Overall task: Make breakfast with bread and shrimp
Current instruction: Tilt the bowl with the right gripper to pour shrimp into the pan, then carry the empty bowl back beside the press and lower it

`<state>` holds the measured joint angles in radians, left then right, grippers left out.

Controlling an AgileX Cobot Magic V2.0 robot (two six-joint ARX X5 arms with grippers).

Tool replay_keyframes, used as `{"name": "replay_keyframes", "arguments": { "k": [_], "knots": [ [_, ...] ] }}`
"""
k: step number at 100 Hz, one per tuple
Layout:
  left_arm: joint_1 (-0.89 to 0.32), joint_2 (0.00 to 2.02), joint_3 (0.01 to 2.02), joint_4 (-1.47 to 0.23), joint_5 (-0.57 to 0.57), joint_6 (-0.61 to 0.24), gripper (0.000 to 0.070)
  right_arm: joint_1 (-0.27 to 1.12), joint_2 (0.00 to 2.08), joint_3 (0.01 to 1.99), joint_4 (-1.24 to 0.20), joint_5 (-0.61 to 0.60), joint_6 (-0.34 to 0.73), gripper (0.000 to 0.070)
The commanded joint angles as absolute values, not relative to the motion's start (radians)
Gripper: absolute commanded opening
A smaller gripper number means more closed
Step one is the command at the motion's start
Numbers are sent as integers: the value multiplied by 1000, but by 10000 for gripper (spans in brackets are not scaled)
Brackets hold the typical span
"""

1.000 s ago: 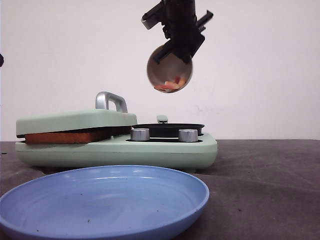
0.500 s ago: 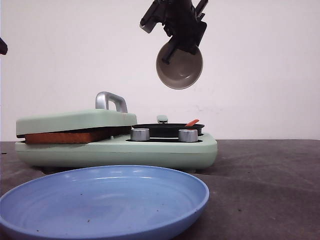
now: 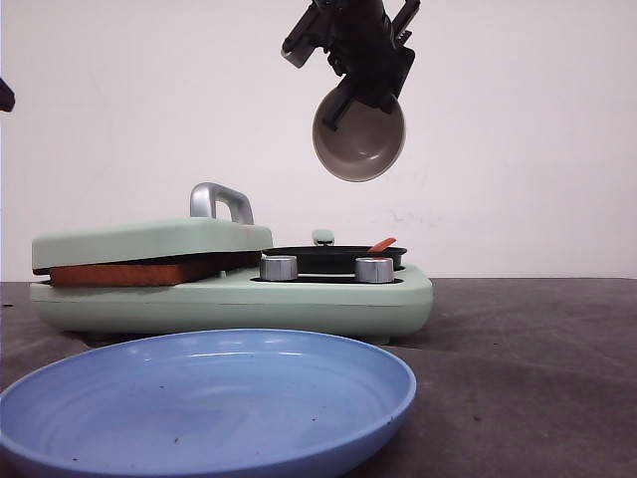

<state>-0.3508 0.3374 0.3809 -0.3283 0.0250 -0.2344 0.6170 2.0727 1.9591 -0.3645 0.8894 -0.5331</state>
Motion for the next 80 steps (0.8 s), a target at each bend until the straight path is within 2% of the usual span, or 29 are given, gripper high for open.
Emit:
{"name": "replay_keyframes", "arguments": {
  "k": [1, 17, 33, 61, 80],
  "knots": [
    [-354, 338, 392, -328, 26, -225, 469, 626, 2096, 1989, -377, 891, -480, 2],
    [-354, 338, 392, -344, 26, -225, 470, 626, 2088, 2002, -445, 883, -427, 2],
    [-354, 338, 392, -348, 26, -225, 470, 610, 2059, 2042, -560, 821, -285, 2],
    [-354, 338, 392, -350, 26, -225, 470, 525, 2019, 2175, -853, 620, -2, 3],
    [-354, 338, 392, -352, 26, -228, 470, 431, 2019, 2277, -1055, 457, 110, 2]
  ]
}}
